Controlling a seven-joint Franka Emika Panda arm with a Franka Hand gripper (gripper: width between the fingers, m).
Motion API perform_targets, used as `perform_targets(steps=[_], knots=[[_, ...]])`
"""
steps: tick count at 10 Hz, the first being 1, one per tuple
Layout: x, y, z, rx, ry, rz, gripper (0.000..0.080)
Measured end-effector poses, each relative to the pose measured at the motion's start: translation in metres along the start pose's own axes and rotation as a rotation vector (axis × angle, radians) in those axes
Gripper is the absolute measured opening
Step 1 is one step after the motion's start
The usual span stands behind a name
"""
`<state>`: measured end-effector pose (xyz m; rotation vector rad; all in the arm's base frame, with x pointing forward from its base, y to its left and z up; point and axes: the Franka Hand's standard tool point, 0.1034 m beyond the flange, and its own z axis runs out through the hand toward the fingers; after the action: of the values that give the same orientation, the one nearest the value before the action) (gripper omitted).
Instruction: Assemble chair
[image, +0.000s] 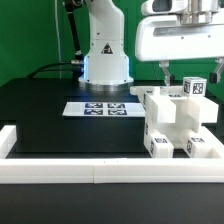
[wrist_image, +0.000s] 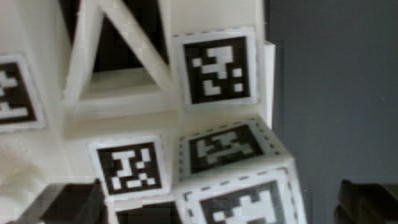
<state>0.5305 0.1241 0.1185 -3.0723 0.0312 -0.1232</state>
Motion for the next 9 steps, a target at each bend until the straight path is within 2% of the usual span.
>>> perform_targets(steps=[1, 3, 5, 9], knots=[[0.0000, 0.0000, 0.0000, 0.000, 0.000, 0.001, 0.0623], [0.0001, 0.0000, -0.0001, 0.000, 0.000, 0.023, 0.0282], [0.0003, -0.0001, -0.0002, 0.001, 0.001, 0.059, 0.0282], [0.0002, -0.0006, -0.0002, 0.005, 0.000, 0.354, 0.0282]])
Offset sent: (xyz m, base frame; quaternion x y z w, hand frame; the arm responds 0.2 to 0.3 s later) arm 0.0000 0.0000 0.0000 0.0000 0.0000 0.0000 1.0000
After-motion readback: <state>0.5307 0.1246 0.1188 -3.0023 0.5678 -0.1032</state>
